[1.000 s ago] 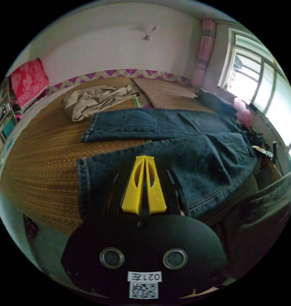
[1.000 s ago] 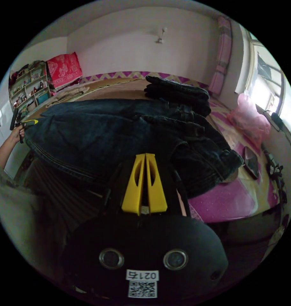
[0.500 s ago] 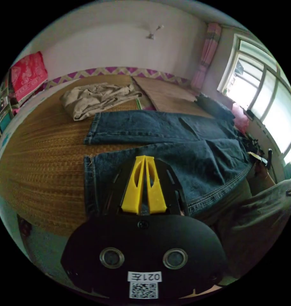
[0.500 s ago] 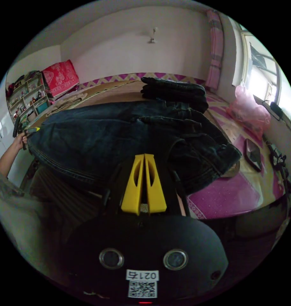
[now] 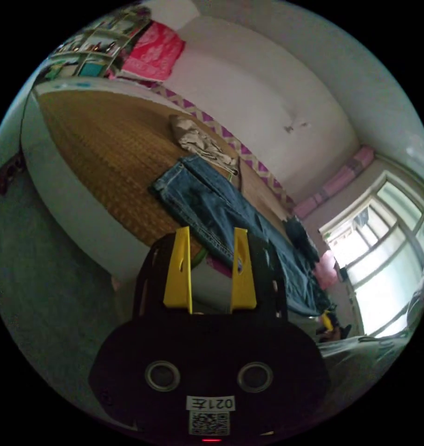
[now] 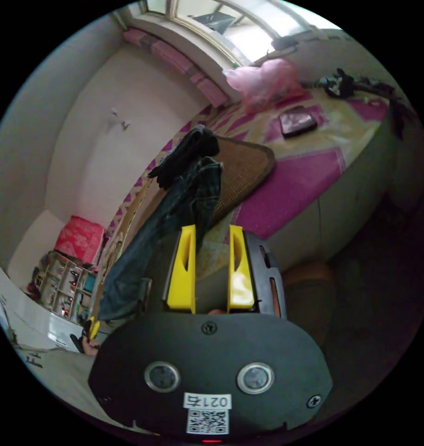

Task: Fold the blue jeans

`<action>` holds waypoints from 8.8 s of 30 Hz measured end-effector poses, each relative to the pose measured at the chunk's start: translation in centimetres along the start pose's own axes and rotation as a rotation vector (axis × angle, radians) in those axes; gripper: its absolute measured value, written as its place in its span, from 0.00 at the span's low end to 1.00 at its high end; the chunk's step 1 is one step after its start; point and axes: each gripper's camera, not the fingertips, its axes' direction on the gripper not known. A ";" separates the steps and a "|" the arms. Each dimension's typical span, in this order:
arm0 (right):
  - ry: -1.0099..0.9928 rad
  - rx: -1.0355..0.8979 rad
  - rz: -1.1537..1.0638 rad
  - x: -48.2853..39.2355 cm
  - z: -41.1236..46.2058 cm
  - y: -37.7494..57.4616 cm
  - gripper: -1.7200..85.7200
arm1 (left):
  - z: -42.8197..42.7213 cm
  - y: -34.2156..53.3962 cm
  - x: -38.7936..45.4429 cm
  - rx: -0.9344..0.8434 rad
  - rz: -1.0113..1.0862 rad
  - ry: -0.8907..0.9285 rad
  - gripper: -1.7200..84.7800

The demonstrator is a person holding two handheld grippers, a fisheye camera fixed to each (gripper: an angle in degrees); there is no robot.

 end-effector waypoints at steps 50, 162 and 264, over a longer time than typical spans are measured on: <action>-0.535 -0.167 0.245 2.3 14.4 -3.7 0.04 | 9.8 -12.7 -1.5 -0.041 -0.047 0.086 0.01; -0.120 -0.229 -0.330 -9.8 16.7 -3.9 0.07 | 75.1 47.3 69.1 -0.439 1.080 -0.148 0.02; -0.564 -0.774 -0.653 -53.6 76.8 -21.5 0.10 | 57.0 -16.0 19.5 -0.417 0.439 0.305 0.08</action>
